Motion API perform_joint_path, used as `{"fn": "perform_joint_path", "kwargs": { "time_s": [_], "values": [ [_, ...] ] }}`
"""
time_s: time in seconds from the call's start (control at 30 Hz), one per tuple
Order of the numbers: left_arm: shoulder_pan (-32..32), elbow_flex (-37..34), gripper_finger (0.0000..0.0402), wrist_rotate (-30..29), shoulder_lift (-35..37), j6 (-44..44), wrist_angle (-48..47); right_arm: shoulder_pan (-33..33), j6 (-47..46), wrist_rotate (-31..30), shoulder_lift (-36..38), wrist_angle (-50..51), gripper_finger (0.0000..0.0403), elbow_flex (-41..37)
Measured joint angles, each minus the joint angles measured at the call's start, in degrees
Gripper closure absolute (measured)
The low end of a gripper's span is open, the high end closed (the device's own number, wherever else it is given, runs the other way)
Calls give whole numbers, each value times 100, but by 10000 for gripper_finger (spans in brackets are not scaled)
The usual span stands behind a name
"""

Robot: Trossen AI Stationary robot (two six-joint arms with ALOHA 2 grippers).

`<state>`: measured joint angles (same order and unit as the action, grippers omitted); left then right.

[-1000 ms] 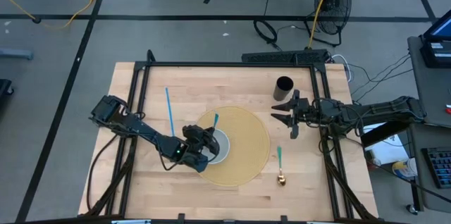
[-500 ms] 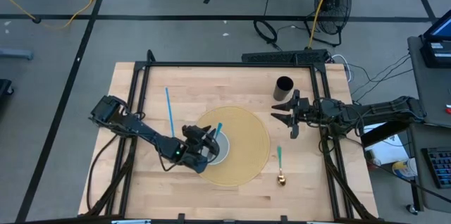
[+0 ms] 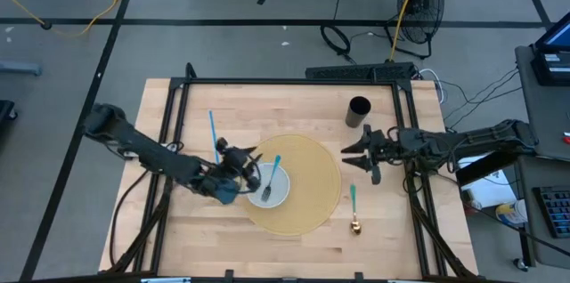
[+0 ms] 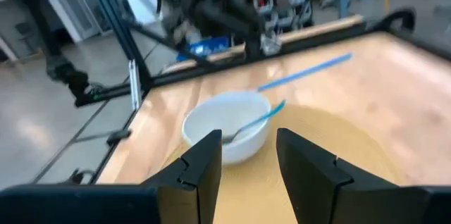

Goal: Pick & Place Utensil
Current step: Put the green spoon into the white bowl on the brown mat

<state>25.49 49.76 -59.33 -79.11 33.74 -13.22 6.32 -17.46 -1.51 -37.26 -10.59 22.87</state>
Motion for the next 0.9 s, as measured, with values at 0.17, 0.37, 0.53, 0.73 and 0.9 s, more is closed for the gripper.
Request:
{"fn": "perform_joint_path", "kwargs": {
  "time_s": [0.17, 0.37, 0.53, 0.73, 0.9],
  "values": [
    [83, 0, 273, 126, 774, 187, -1824, 369, -205, -305, -446, -231, 273, 0],
    [395, -4, 273, 457, 1228, 426, -2953, 693, -107, -914, -887, -666, 273, 0],
    [833, -5, 273, 1136, 1296, -66, -2953, 934, -176, -1367, -1242, -809, 273, 0],
    [1193, -573, 273, 2145, 1324, -1602, -1238, 1516, -325, -1979, -1952, -1314, 273, 0],
    [1061, -1389, 273, 2913, 1574, -2978, 701, 1884, 337, -2339, -2515, -2415, 273, 39]
  ]
}}
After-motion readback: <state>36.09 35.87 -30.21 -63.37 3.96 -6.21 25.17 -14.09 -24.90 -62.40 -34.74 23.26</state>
